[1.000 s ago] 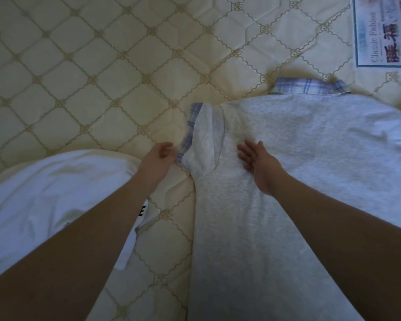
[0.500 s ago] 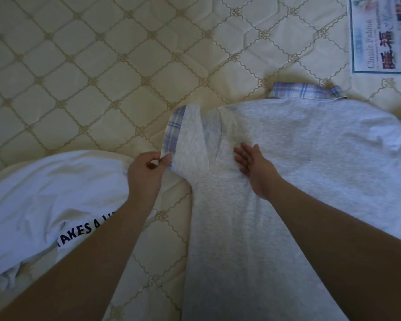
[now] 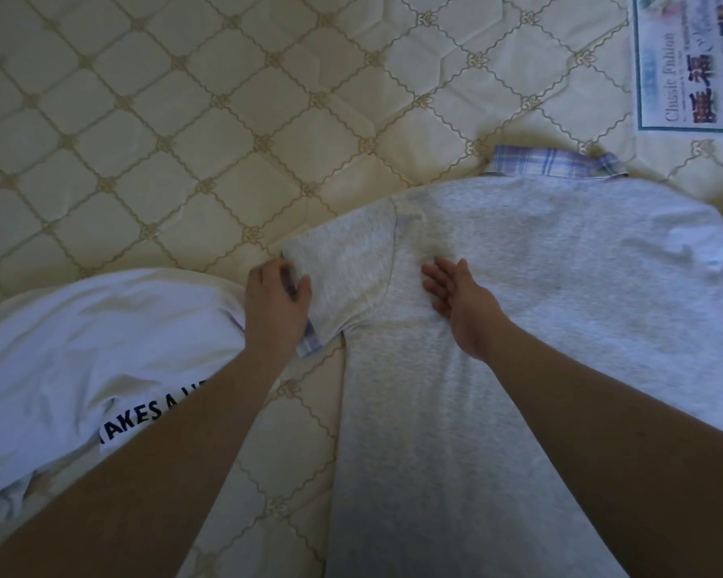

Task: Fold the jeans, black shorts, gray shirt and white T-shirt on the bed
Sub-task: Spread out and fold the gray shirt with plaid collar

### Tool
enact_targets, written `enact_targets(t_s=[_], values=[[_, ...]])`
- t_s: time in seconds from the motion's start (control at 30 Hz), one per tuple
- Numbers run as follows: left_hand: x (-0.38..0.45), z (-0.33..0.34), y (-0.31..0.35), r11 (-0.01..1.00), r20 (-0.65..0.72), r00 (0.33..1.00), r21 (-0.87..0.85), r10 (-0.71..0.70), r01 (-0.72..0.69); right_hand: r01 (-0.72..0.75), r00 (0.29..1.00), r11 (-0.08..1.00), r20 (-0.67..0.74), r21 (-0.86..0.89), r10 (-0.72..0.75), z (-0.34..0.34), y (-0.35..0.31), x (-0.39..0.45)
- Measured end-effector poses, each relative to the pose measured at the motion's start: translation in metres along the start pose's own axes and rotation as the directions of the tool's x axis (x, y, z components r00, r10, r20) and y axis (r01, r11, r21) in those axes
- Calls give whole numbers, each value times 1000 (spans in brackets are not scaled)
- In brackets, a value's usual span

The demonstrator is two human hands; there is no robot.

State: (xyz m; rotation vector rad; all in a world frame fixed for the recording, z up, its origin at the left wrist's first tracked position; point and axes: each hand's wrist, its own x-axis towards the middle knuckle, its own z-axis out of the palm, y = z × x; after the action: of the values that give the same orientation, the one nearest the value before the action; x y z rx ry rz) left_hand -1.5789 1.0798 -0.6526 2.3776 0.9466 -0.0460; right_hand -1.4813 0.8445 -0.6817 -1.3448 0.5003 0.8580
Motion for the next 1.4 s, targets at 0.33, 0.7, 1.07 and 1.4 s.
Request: enact_targets(t_s=[0.33,0.7,1.07,1.4], values=[[82,-24,37,961,347,938,262,-9,-87,-2,999,999,-40,-42,0,5,3,2],[62,-58,96,1000,608,794,-18,10,2,-93,994,990,-68,-105,87,17,-11,-9],[28,-33,166,988,514,857,-145,28,55,-88,994,993,73,83,82,17,-34,-31],[-13,27,229,962,603,784,-271,147,28,-1,1000,918,-18,396,8,-25,-38,-67]])
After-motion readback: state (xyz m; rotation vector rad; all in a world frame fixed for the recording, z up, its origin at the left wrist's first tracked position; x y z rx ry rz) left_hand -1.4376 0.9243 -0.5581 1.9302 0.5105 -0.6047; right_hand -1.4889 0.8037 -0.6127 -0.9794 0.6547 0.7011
